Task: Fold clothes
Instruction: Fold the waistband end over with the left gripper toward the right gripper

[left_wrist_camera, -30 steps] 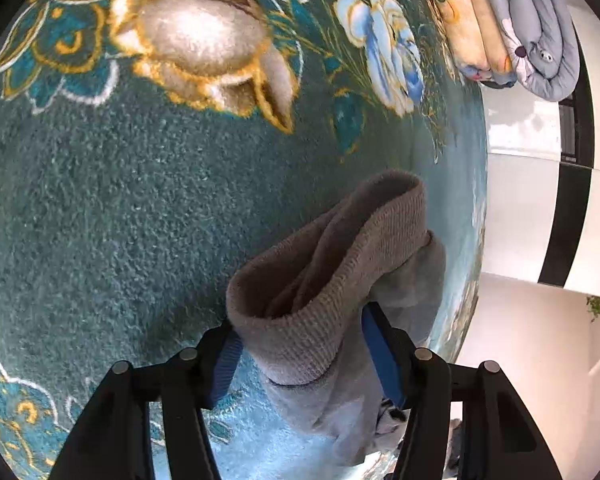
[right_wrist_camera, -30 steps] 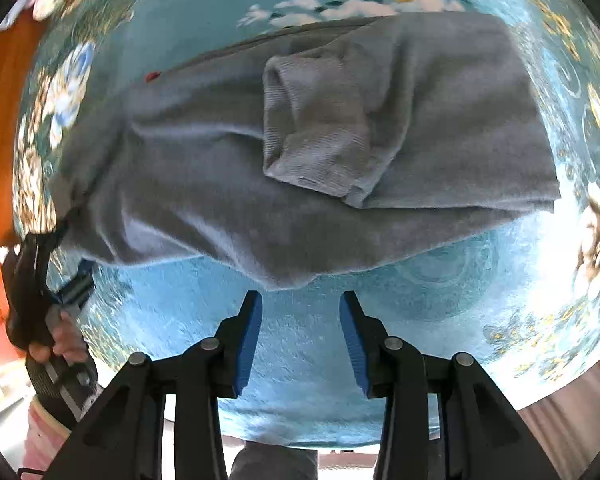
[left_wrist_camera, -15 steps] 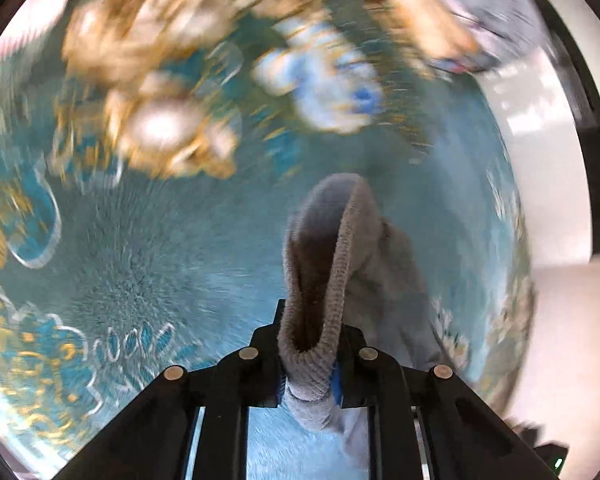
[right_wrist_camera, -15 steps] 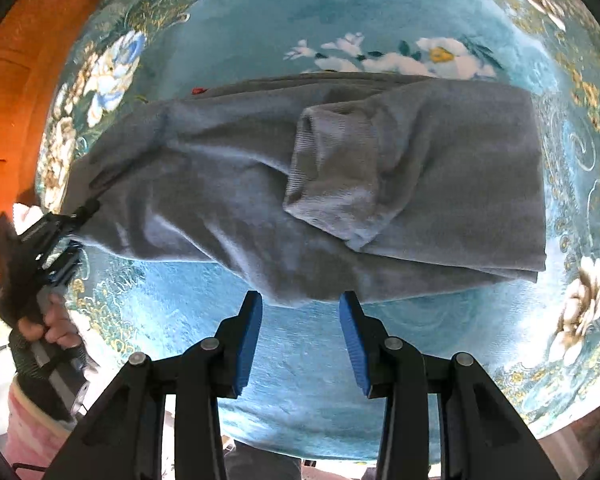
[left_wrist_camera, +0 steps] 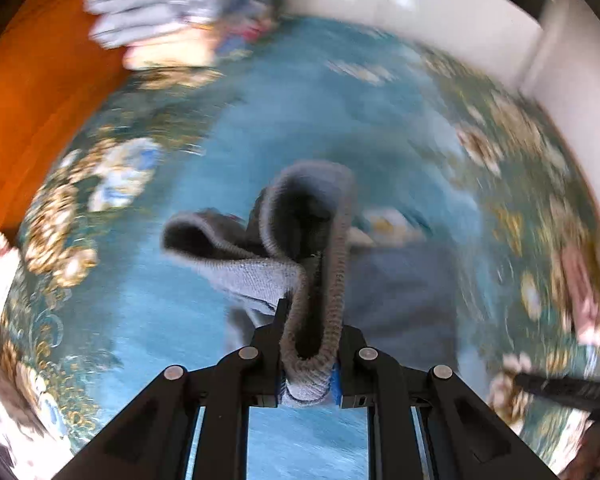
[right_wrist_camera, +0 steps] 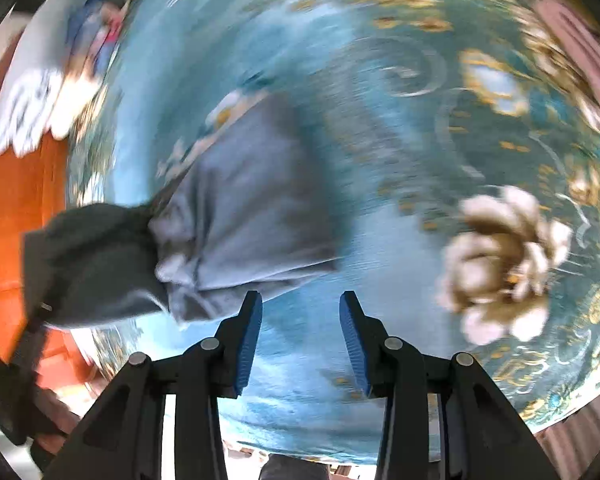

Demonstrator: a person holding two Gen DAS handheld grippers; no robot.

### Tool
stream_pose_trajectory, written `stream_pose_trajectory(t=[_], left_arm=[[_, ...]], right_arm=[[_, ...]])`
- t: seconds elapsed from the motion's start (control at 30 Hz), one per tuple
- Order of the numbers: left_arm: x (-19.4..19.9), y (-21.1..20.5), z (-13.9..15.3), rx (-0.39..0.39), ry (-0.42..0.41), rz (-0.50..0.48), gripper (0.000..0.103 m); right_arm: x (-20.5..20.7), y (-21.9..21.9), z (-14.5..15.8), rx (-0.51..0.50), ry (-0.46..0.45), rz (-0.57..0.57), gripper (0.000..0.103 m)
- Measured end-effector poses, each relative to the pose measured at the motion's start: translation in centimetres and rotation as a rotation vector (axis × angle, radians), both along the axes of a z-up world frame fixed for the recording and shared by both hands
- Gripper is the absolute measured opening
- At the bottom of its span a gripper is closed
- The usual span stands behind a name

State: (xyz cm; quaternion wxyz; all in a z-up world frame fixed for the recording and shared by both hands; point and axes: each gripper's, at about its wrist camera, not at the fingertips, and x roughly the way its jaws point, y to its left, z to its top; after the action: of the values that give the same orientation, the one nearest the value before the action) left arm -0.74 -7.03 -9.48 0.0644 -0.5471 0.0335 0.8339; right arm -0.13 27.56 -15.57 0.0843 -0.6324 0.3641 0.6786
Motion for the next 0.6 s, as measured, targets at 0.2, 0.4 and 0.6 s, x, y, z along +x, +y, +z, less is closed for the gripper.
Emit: stream_pose_trajectory(t=[0.2, 0.4, 0.6], left_arm=[[0.7, 8.6, -4.4, -0.176, -0.090, -0.141, 0.020], [0.4, 11.2, -7.2, -0.212, -0.190, -0.179, 0.036], [1.2, 8.1, -6.1, -0.009, -0.259, -0.163, 0.059]], right_arm=[[2.9, 3.5, -1.2, -0.031, -0.008, -0.070, 0.041], [4.7, 5.4, -2.9, -0.059, -0.026, -0.111, 0.041], [3.3, 4.5, -4.5, -0.088, -0.031, -0.096, 0.041]])
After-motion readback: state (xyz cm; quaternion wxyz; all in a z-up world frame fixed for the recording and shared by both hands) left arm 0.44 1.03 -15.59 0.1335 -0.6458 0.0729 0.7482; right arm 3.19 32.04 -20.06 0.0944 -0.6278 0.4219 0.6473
